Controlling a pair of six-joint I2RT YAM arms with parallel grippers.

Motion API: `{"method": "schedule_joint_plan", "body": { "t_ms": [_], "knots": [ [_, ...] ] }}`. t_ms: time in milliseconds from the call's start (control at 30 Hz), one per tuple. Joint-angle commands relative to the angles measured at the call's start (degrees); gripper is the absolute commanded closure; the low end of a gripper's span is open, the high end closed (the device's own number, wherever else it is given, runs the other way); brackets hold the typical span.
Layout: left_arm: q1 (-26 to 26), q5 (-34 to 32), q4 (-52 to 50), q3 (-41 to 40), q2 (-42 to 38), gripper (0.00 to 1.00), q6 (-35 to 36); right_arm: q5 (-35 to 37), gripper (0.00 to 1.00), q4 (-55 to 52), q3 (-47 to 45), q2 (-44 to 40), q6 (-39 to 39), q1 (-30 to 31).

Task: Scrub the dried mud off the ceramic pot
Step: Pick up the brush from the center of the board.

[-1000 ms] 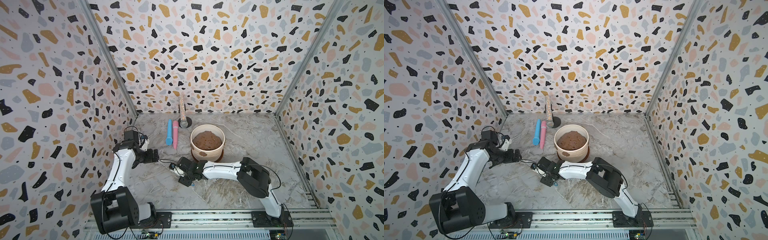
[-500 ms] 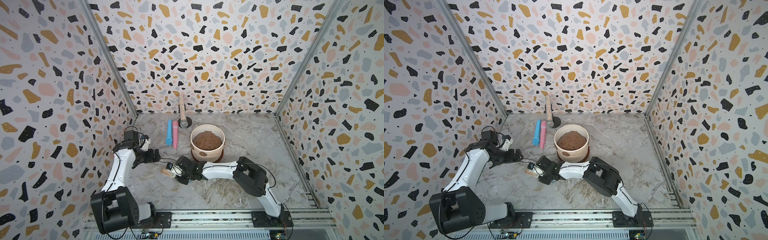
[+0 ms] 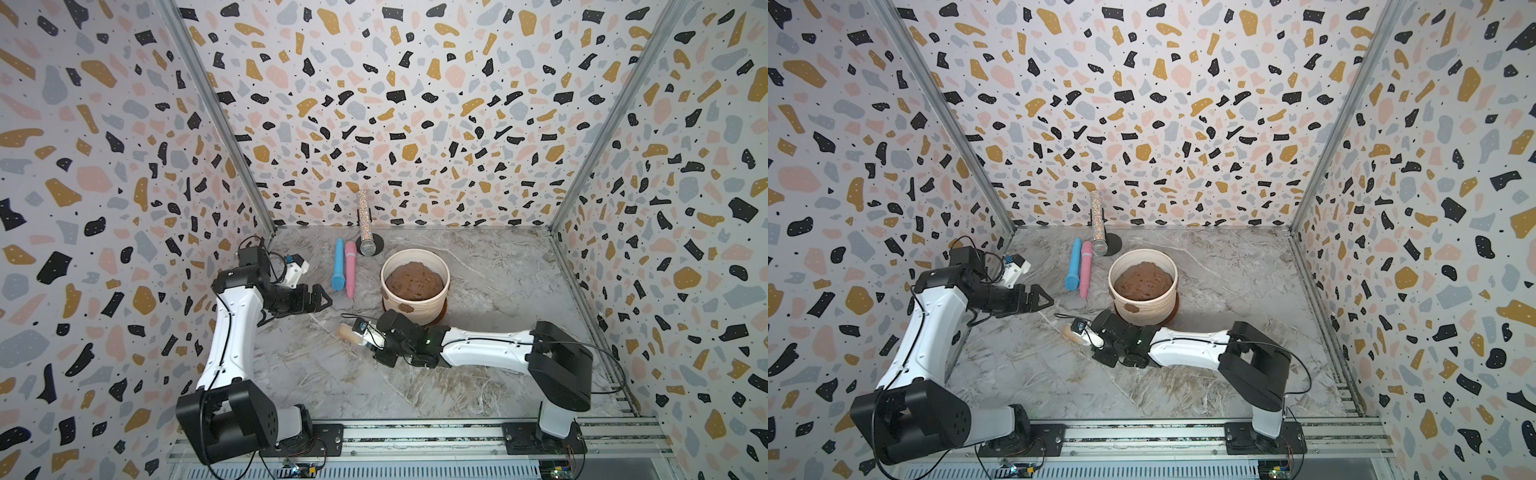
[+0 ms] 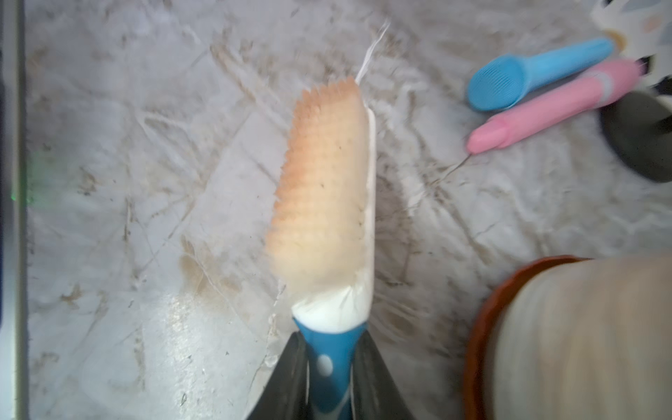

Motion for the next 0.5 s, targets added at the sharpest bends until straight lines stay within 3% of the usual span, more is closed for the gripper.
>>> {"method": "schedule_joint_plan", "body": {
  "t_ms": [0,133,233,300,467],
  "knots": [
    [0.35,13.49,-6.05,1.82,1.20,0.00,2.49,3.89,0.79,2.83,-1.58,-5.87,2.72,-0.17],
    [0.31,23.20,-12.88,5.46,3.25,0.00,7.90,5.42,0.79,3.98,-3.50,-11.05,5.18,-0.19],
    [0.30,30.06,-24.62,8.41,4.95,0.00,22.51,4.81,0.81,4.29,-3.35,-13.64,8.19,-0.17],
    [0.30,32.69,-28.76,9.07,5.95,0.00,28.08,4.45,0.83,4.54,-2.91,-14.38,12.05,-0.16],
    [0.15,34.77,-29.96,7.84,6.83,0.03,29.54,-0.61,0.83,10.26,-2.91,-15.40,18.75,-0.19]
  ]
}}
